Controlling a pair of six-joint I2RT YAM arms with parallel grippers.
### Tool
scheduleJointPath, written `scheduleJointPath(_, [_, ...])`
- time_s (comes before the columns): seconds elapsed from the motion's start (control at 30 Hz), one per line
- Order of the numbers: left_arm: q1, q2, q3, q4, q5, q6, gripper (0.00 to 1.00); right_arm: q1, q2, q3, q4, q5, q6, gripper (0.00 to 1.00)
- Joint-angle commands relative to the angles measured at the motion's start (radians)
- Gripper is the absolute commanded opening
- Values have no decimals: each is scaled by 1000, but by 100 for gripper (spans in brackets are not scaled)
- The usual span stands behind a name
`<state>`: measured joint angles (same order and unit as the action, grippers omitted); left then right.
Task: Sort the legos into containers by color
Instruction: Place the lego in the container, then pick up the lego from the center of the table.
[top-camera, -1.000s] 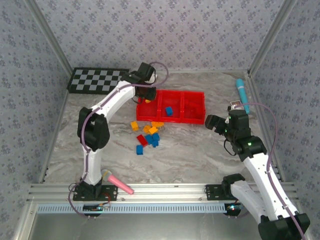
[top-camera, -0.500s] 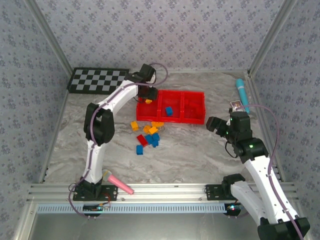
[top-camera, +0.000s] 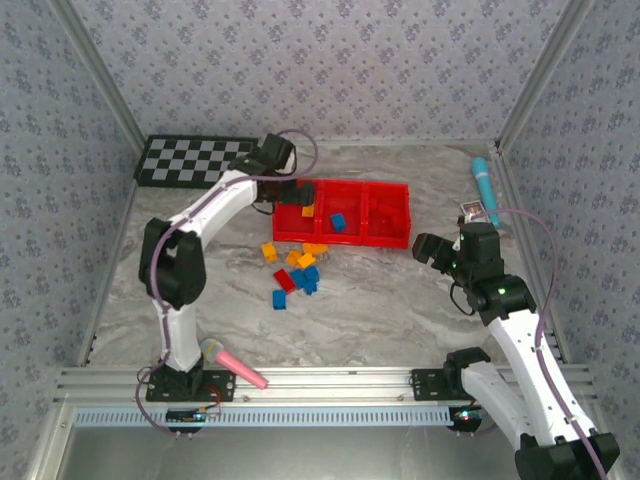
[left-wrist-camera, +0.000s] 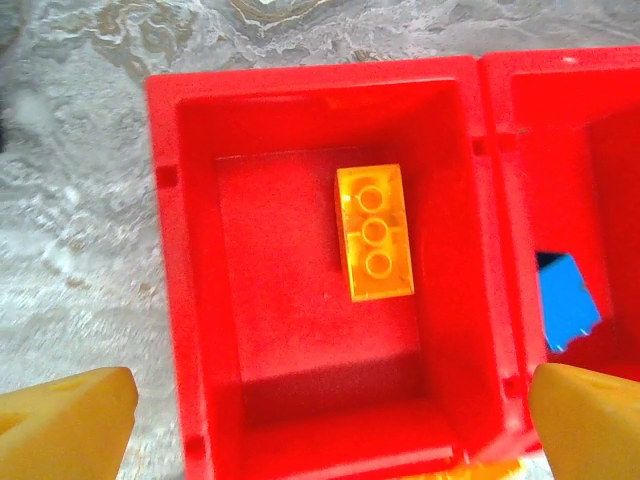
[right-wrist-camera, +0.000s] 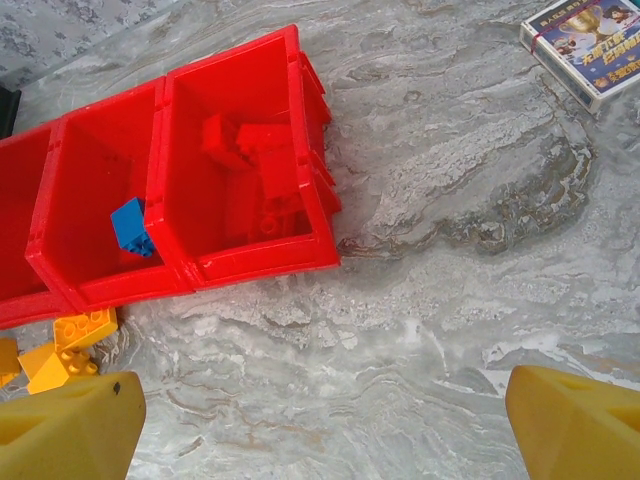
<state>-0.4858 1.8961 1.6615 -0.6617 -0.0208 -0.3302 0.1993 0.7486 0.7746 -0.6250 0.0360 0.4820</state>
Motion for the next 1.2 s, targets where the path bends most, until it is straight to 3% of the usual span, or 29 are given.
scheduleJointPath(0.0, [-8, -154, -116, 75, -79, -70, 100, -7, -3, -6, -3, -16, -4, 95])
scheduleJointPath(0.3, [-32, -341, -481, 121, -323, -300, 95, -8, 55, -19, 71, -29, -13, 95])
scheduleJointPath(0.5, [-50, -302, -531, 94, -331, -406, 97, -9, 56, -31, 80, -29, -12, 95])
scheduleJointPath(0.73, [-97, -216, -549, 153, -254, -450, 100, -11, 40, -44, 79, -29, -4, 95])
scheduleJointPath(0.87, [-112, -189, -554, 153, -284, -476, 99, -10, 30, -47, 58, -40, -7, 95])
scheduleJointPath(1.17, [-98, -161, -586, 192, -281, -485, 79, -16, 17, -58, 53, -49, -8, 95])
